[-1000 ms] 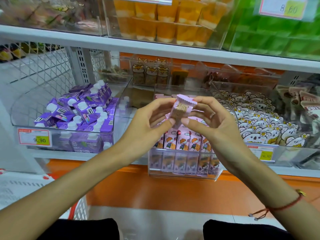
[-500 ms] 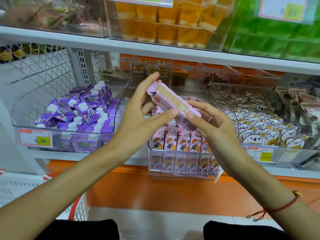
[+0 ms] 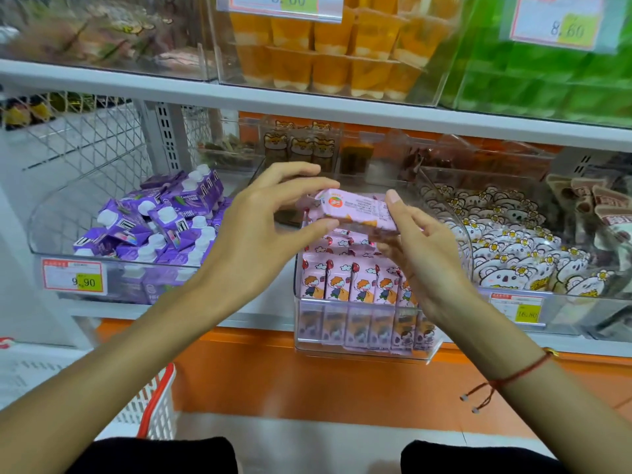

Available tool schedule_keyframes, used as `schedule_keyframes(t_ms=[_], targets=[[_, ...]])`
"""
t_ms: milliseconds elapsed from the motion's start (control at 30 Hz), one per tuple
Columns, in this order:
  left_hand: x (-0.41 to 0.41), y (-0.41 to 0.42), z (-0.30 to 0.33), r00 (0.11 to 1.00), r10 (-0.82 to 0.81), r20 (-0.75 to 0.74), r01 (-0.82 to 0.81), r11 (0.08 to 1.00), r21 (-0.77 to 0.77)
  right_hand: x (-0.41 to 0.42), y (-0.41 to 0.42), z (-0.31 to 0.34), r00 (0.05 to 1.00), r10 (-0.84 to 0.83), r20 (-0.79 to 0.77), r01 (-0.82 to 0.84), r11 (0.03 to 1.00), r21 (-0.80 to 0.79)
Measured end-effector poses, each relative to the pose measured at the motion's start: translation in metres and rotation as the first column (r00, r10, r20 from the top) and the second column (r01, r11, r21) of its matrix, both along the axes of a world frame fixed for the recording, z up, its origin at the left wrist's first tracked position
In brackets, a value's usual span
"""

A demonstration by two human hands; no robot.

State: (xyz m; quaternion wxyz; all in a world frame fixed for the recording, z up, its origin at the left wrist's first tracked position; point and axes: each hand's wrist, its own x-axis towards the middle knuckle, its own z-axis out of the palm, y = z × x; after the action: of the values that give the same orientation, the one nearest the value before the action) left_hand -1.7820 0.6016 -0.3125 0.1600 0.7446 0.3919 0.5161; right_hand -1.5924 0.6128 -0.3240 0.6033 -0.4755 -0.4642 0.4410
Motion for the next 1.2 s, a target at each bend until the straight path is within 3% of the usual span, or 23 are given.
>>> schedule_keyframes(t_ms=[67, 133, 233, 367, 533, 733, 800, 967, 1033, 1133, 1200], targets=[[-0.002, 0.005, 0.001, 0.999, 0.042, 0.015, -0.042, 0.999, 0.023, -0.002, 0.005, -0.006, 0.982, -0.051, 0.183, 0.039, 0.997, 0.067], [-0.005, 0.012, 0.003, 0.994, 0.103, 0.025, -0.104, 0.994, 0.038, 0.001, 0.008, -0.014, 0.891, -0.135, 0.434, 0.046, 0.977, 0.209], [-0.010, 0.026, 0.005, 0.977, 0.209, -0.046, -0.206, 0.976, 0.067, 0.008, 0.010, -0.028, 0.580, -0.121, 0.806, -0.129, 0.963, 0.237], [-0.010, 0.046, 0.007, 0.940, 0.223, -0.257, -0.211, 0.975, 0.076, 0.012, 0.013, -0.037, 0.308, -0.089, 0.947, -0.217, 0.963, 0.161], [-0.008, 0.065, 0.031, 0.790, 0.235, -0.567, -0.217, 0.971, 0.099, 0.014, 0.013, -0.036, 0.284, -0.075, 0.956, -0.234, 0.961, 0.145], [0.020, 0.093, 0.038, 0.519, 0.117, -0.847, -0.159, 0.986, 0.039, 0.014, 0.013, -0.037, 0.295, -0.078, 0.952, -0.232, 0.961, 0.151], [0.025, 0.101, 0.027, 0.479, 0.082, -0.874, -0.185, 0.983, -0.009, 0.014, 0.013, -0.038, 0.299, -0.079, 0.951, -0.233, 0.960, 0.154], [0.018, 0.102, 0.023, 0.569, 0.047, -0.821, -0.131, 0.991, -0.034, 0.015, 0.014, -0.039, 0.300, -0.083, 0.950, -0.246, 0.956, 0.161], [0.017, 0.100, 0.025, 0.510, -0.001, -0.860, -0.100, 0.993, -0.061, 0.016, 0.015, -0.039, 0.301, -0.082, 0.950, -0.248, 0.955, 0.162], [0.022, 0.097, 0.025, 0.352, -0.068, -0.934, -0.113, 0.987, -0.114, 0.016, 0.015, -0.039, 0.298, -0.080, 0.951, -0.249, 0.956, 0.158], [0.025, 0.096, 0.023, 0.351, -0.061, -0.935, -0.124, 0.986, -0.111, 0.015, 0.014, -0.039, 0.299, -0.080, 0.951, -0.247, 0.956, 0.158]])
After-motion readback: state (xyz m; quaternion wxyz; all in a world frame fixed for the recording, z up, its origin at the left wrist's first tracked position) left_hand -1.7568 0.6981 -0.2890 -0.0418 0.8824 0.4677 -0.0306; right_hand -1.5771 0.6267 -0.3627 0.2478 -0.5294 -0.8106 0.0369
